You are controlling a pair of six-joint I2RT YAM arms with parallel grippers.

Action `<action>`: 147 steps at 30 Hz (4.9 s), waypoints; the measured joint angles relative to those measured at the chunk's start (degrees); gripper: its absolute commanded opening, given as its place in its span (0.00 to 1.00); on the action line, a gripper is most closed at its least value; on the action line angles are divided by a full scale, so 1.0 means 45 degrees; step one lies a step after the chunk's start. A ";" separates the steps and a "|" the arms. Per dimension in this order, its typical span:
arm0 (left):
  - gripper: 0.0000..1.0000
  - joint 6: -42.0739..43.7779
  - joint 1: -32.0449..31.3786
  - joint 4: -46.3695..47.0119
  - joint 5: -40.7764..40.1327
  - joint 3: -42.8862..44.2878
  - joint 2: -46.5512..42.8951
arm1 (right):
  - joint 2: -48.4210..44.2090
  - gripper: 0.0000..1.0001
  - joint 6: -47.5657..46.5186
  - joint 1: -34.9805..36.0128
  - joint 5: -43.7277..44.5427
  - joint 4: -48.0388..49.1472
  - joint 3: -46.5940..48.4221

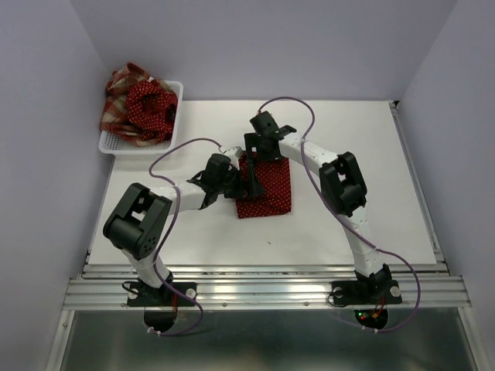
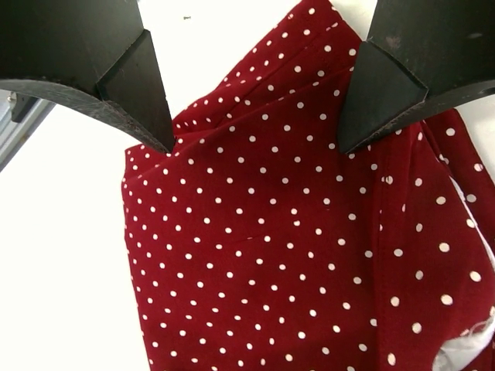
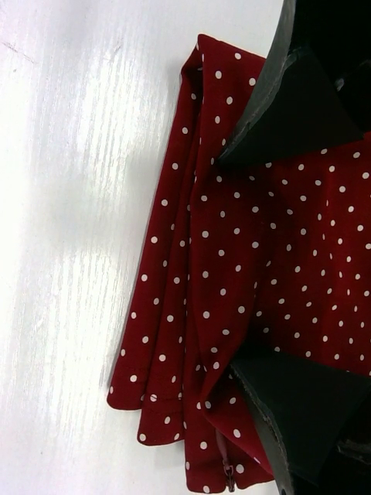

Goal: Fold and stack the skirts
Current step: Fold the skirt, then neatly place the folded skirt to the corner

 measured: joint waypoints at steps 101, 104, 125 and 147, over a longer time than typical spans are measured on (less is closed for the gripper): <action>0.99 0.1593 0.1477 -0.5683 -0.2327 0.9039 0.4619 | -1.1676 1.00 0.1341 -0.1627 0.0117 0.3109 -1.1638; 0.99 0.1608 0.1647 -0.5450 -0.2132 0.8956 0.4906 | -1.1599 1.00 0.1331 -0.1627 0.0121 0.3060 -1.1638; 0.99 0.1685 0.1690 -0.5416 -0.2395 0.8150 0.3589 | -0.9243 1.00 -0.0607 -0.1642 -0.1885 0.3036 -0.9102; 0.99 0.0102 0.2487 -0.5678 -0.4940 0.1880 -0.3706 | -0.0243 1.00 -0.3109 -0.1923 -0.6679 0.2472 -0.0024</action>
